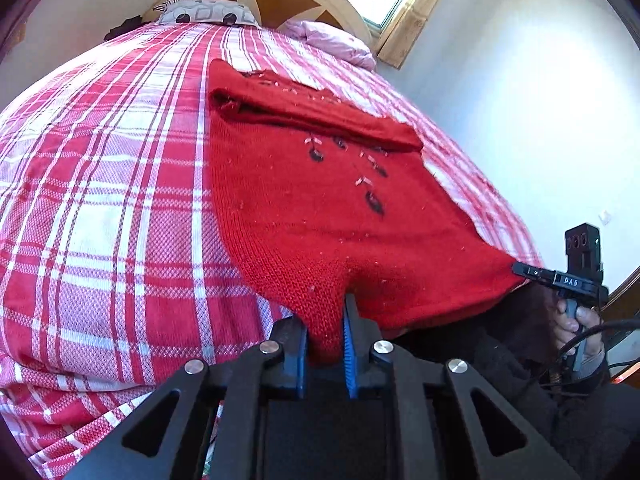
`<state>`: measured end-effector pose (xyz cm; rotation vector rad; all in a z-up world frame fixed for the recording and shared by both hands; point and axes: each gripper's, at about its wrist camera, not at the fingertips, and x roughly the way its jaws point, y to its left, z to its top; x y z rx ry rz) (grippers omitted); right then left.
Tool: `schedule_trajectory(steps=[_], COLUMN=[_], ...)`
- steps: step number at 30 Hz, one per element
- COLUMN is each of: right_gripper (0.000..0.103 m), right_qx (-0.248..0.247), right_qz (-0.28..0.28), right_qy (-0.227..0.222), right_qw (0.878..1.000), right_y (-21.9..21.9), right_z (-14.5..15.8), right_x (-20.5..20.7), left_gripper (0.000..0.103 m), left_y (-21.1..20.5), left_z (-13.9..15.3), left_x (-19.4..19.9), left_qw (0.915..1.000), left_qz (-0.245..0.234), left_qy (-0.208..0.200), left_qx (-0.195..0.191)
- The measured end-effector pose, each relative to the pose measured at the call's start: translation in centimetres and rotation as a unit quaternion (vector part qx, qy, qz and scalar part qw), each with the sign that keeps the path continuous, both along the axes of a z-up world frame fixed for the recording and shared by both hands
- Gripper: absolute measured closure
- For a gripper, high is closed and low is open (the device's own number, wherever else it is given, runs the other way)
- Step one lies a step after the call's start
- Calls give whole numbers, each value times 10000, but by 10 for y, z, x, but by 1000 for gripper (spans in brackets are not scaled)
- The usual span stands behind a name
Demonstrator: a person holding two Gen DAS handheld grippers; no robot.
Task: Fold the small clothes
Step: 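Lift the hem with both grippers and fold it over toward the collar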
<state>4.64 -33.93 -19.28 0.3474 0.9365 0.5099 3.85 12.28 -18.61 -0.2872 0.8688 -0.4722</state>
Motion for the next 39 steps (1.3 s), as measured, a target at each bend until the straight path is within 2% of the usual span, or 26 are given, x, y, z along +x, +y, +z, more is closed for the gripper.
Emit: schedule_trajectory(steps=[8, 12, 26, 30, 33, 34, 35, 36, 37, 39], right_gripper=[92, 92, 92, 92, 88, 78, 51, 40, 35, 35], right_qx=[318, 316, 389, 380, 366, 474, 578, 702, 804, 697], right_qz=[95, 49, -120, -76, 108, 134, 161, 181, 175, 278], right_qy=[-298, -465, -992, -950, -702, -519, -371, -211, -18, 350], right_qw=[9990, 9984, 9942, 9947, 9968, 9974, 9975, 9971, 9966, 9966], right_y=[3, 0, -2, 0, 7, 7, 6, 5, 3, 7], right_z=[23, 36, 88, 94, 82, 73, 66, 57, 47, 30], right_x=[2, 8, 59, 78, 83, 82, 81, 78, 74, 64], left_gripper=[89, 89, 89, 89, 89, 89, 89, 89, 89, 89], left_y=[3, 7, 19, 19, 21, 22, 23, 25, 25, 28], left_z=[22, 33, 73, 73, 67, 64, 62, 59, 59, 57], left_x=[11, 19, 67, 83, 85, 84, 81, 80, 79, 77], left_qw=[9995, 9989, 9951, 9952, 9958, 9961, 9963, 9964, 9964, 9964], left_qz=[9, 70, 229, 232, 222, 227, 236, 254, 266, 281], left_qy=[-305, -449, -917, -916, -851, -807, -763, -722, -706, -689], left_qx=[-103, -107, -303, -249, -258, -284, -327, -370, -376, -400])
